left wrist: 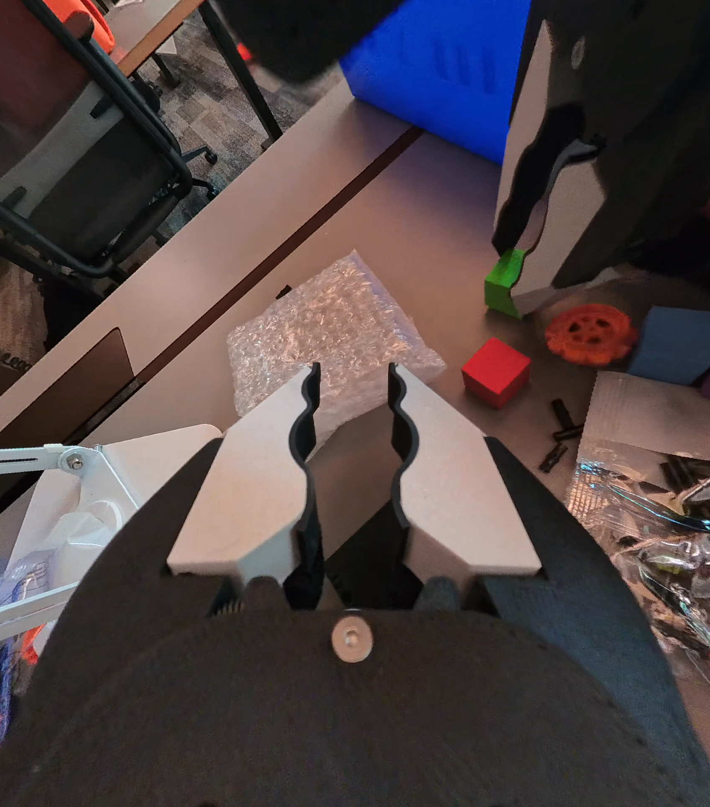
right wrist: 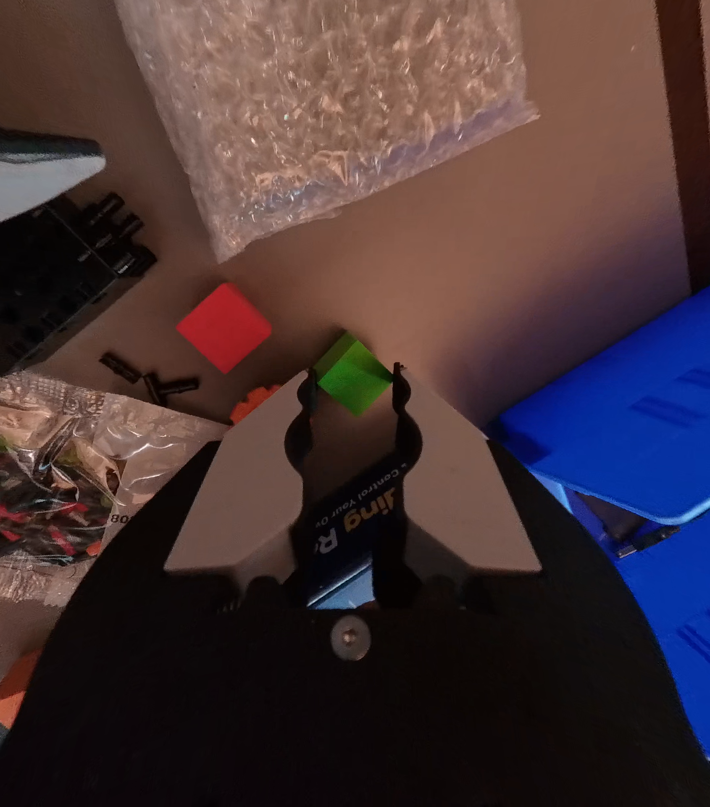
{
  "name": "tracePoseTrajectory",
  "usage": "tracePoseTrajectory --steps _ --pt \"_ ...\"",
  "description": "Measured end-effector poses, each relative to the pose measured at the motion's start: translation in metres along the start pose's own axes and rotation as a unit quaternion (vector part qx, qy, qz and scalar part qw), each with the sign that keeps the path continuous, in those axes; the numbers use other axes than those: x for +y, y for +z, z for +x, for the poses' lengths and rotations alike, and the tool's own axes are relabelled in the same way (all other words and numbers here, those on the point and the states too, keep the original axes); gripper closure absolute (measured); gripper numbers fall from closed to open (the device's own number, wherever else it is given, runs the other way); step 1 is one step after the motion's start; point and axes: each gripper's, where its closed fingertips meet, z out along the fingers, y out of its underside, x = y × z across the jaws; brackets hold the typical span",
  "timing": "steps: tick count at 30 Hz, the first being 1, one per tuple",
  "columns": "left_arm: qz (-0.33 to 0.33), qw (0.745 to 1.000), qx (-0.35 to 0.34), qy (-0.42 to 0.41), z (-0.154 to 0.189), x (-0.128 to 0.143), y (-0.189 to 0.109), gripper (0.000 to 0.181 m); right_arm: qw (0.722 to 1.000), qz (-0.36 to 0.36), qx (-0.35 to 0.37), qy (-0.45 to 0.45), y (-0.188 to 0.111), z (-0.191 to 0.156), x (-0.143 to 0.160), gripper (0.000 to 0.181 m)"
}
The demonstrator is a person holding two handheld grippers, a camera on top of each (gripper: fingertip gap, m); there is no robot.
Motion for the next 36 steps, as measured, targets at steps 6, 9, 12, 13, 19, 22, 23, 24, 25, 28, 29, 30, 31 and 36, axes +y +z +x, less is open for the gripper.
tracePoseTrajectory --steps 6,9,12,13,19,22,23,24,25,28,29,30,31,36 --pt "0.004 1.000 0.011 -0.005 0.002 -0.001 -0.001 0.153 0.989 0.139 0.018 0.049 -0.075 0.042 -0.018 0.148" --pt "0.004 1.000 0.013 -0.001 0.004 -0.002 0.000 0.153 0.976 0.184 0.049 0.107 -0.112 0.098 -0.003 0.147" --pt "0.005 1.000 0.016 0.001 0.006 -0.004 0.001 0.153 0.974 0.162 0.080 0.136 -0.109 0.146 0.021 0.129" --pt "0.004 1.000 0.017 0.002 0.006 -0.003 0.002 0.153 0.976 0.139 0.090 0.142 -0.103 0.157 0.030 0.127" --pt "0.001 1.000 0.016 -0.008 0.003 0.000 0.005 0.153 0.979 0.192 0.022 0.066 -0.113 0.092 0.003 0.130" --pt "-0.001 1.000 0.015 -0.014 0.000 0.002 0.005 0.153 0.983 0.173 -0.060 -0.032 -0.088 0.008 -0.019 0.129" --pt "-0.001 1.000 0.015 -0.016 -0.001 0.002 0.005 0.153 0.984 0.153 -0.063 -0.066 -0.074 -0.010 -0.021 0.127" --pt "-0.001 1.000 0.015 -0.017 -0.001 0.003 0.005 0.153 0.986 0.130 -0.060 -0.090 -0.058 -0.022 -0.023 0.126" --pt "-0.001 1.000 0.014 -0.017 -0.002 0.003 0.004 0.153 0.988 0.105 -0.058 -0.101 -0.042 -0.029 -0.022 0.126" --pt "0.001 1.000 0.011 -0.021 -0.005 0.003 0.002 0.153 0.988 0.061 -0.100 -0.103 -0.008 -0.048 -0.021 0.133" --pt "0.003 1.000 0.010 -0.023 -0.007 0.003 0.002 0.153 0.987 0.056 -0.107 -0.105 -0.002 -0.050 -0.021 0.148" --pt "0.003 1.000 0.010 -0.025 -0.008 0.003 0.001 0.153 0.987 0.055 -0.109 -0.105 0.001 -0.051 -0.022 0.152" --pt "0.004 1.000 0.010 -0.027 -0.009 0.002 0.001 0.153 0.987 0.056 -0.109 -0.103 0.000 -0.050 -0.023 0.152" --pt "0.009 0.999 0.012 -0.028 -0.008 -0.001 0.000 0.153 0.986 0.151 -0.051 -0.047 -0.060 0.007 -0.033 0.153"
